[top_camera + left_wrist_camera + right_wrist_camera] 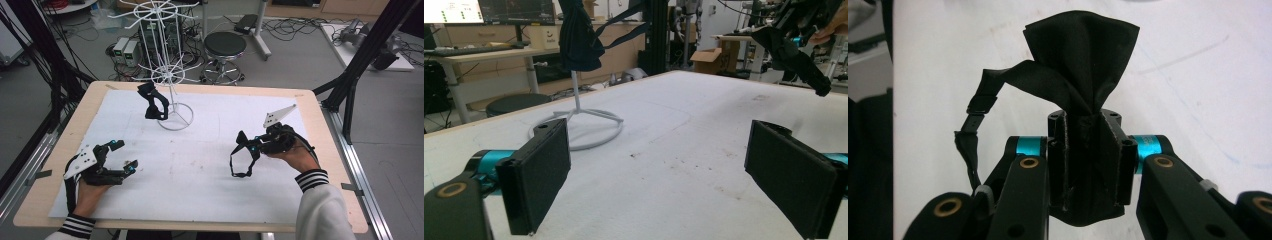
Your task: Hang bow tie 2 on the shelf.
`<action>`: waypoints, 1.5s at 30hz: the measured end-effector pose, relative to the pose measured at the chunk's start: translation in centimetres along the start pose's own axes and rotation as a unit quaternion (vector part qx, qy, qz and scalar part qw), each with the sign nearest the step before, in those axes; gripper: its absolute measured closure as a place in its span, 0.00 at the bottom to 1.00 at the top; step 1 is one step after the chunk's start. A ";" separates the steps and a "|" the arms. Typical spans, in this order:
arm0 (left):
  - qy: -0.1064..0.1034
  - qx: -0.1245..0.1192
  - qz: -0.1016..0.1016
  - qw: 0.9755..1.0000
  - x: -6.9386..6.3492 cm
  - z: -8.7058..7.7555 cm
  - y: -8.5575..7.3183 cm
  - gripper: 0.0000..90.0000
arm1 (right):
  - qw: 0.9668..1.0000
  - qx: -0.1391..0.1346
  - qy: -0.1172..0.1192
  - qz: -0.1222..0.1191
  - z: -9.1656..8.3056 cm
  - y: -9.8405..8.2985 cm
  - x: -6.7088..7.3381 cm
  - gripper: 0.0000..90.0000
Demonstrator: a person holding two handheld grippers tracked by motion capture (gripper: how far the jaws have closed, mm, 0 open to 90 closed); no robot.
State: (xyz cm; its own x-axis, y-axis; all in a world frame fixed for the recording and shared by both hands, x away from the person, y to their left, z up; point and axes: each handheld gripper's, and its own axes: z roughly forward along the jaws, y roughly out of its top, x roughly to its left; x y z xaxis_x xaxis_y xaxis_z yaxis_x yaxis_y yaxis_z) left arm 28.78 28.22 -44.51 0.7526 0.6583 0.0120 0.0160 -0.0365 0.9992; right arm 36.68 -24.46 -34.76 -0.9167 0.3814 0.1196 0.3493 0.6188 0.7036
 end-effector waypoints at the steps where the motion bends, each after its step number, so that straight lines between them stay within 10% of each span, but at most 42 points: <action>1: -0.001 0.000 -0.001 1.000 0.0 0.0 0.0 0.13 | 1.000 -0.004 0.002 0.001 0.1 0.2 0.1 0.84; 26: 0.004 -0.004 -0.002 1.000 0.2 -0.2 0.0 0.13 | 0.990 -0.135 -0.030 0.029 1.1 4.4 1.5 0.84; 45: 0.003 -0.005 -0.004 1.000 0.2 -0.3 0.0 0.13 | 0.982 -0.175 -0.054 0.038 1.9 6.8 1.0 0.84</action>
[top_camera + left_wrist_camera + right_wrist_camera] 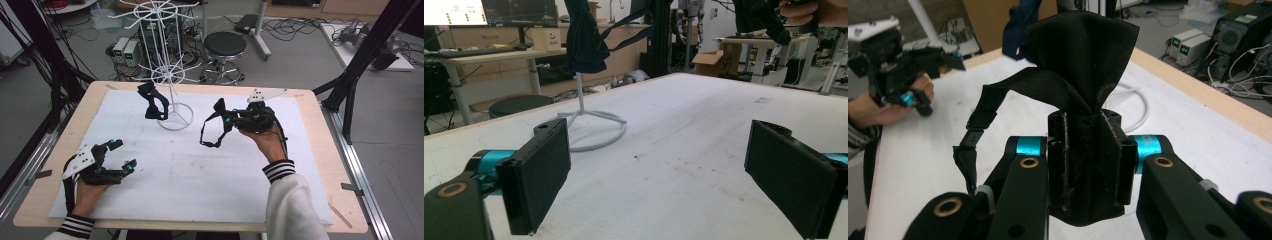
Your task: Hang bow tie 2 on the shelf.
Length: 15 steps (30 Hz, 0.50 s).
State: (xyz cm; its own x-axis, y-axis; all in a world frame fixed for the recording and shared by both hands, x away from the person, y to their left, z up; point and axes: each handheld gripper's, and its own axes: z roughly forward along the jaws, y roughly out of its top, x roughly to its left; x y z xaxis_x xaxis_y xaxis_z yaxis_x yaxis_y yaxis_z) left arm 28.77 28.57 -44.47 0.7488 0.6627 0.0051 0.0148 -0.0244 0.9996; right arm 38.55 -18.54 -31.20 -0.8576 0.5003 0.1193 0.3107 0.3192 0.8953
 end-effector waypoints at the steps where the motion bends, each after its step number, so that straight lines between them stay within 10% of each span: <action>1: 0.000 0.000 0.000 1.000 0.0 0.0 0.0 0.13 | 1.000 -0.005 -0.003 0.002 0.0 0.1 -0.1 0.84; 15: 0.002 -0.001 0.000 1.000 0.1 -0.1 0.0 0.13 | 1.000 -0.020 -0.023 0.005 1.1 1.9 -0.3 0.84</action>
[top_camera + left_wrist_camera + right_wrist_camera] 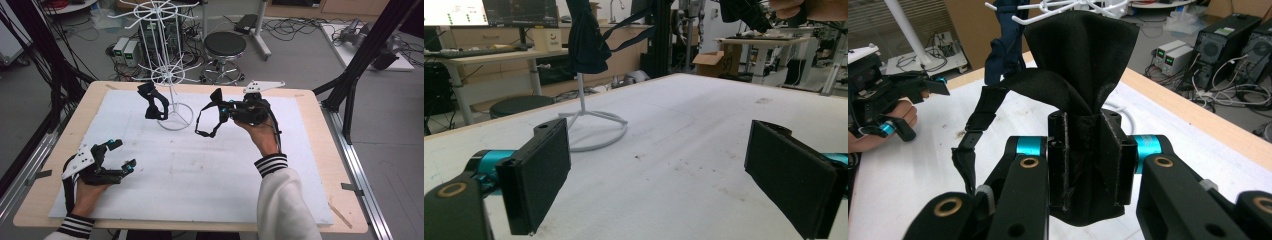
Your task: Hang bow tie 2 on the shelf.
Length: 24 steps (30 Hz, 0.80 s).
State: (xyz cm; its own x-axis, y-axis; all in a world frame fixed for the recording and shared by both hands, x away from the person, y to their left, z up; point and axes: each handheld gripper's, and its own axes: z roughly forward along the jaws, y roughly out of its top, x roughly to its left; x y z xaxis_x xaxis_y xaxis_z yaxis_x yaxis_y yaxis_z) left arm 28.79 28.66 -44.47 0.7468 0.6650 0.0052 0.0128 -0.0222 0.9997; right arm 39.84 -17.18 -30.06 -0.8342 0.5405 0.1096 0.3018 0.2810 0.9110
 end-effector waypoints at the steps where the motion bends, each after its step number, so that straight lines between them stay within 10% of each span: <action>1: 0.000 0.000 0.000 1.000 0.0 0.0 0.0 0.13 | 1.000 -0.001 -0.002 -0.003 0.2 0.1 0.1 0.84; 24: 0.001 -0.002 0.002 1.000 0.2 -0.2 0.0 0.13 | 1.000 -0.017 -0.007 -0.005 3.6 3.7 2.8 0.84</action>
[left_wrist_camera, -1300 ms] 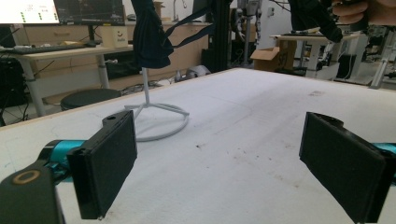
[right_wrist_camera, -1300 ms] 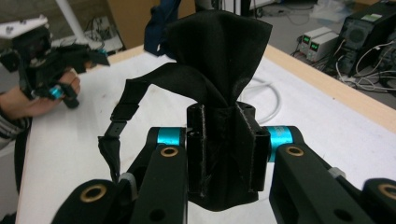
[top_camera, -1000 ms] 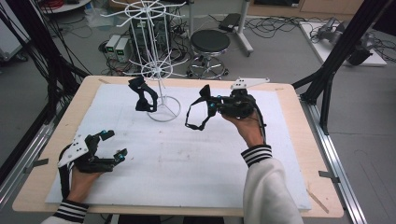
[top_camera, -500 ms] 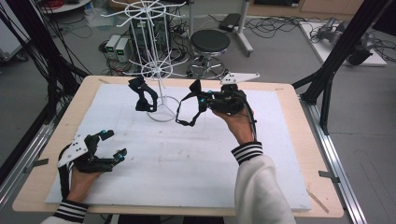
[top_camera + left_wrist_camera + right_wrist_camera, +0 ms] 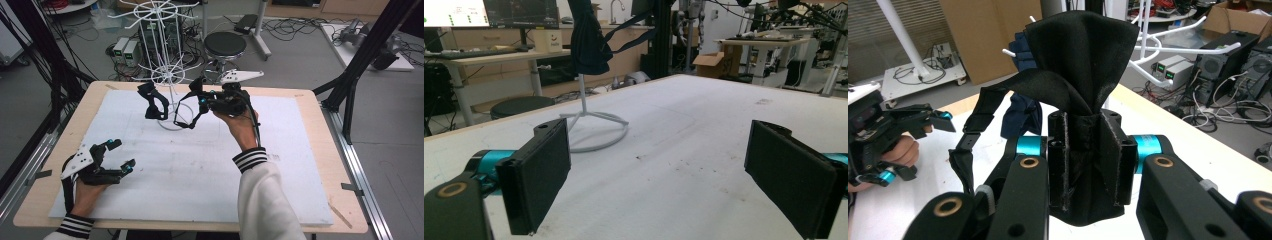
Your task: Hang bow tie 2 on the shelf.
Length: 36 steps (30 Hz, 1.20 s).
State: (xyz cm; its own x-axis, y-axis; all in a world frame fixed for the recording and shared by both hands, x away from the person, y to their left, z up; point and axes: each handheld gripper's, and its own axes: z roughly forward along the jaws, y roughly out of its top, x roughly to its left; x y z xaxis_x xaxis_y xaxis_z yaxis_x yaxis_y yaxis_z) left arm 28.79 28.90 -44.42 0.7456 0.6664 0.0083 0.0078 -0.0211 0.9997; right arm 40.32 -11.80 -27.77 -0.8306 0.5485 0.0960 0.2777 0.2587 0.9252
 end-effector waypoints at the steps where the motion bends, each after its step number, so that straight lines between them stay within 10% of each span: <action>1: 0.000 0.000 0.000 1.000 0.0 0.0 0.0 0.13 | 1.000 0.000 -0.003 0.000 0.1 0.1 0.0 0.84; 36: 0.003 -0.001 -0.001 1.000 0.1 -0.2 0.0 0.13 | 0.997 0.018 -0.060 0.034 4.9 0.3 -0.2 0.84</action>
State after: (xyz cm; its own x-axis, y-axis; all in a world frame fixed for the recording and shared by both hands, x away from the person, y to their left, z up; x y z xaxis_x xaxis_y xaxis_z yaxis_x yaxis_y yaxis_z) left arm 28.75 29.07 -44.41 0.7416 0.6708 0.0072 0.0068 -0.0183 0.9998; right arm 42.97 -7.96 -29.29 -0.7465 0.6559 0.1124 0.3504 0.2438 0.9043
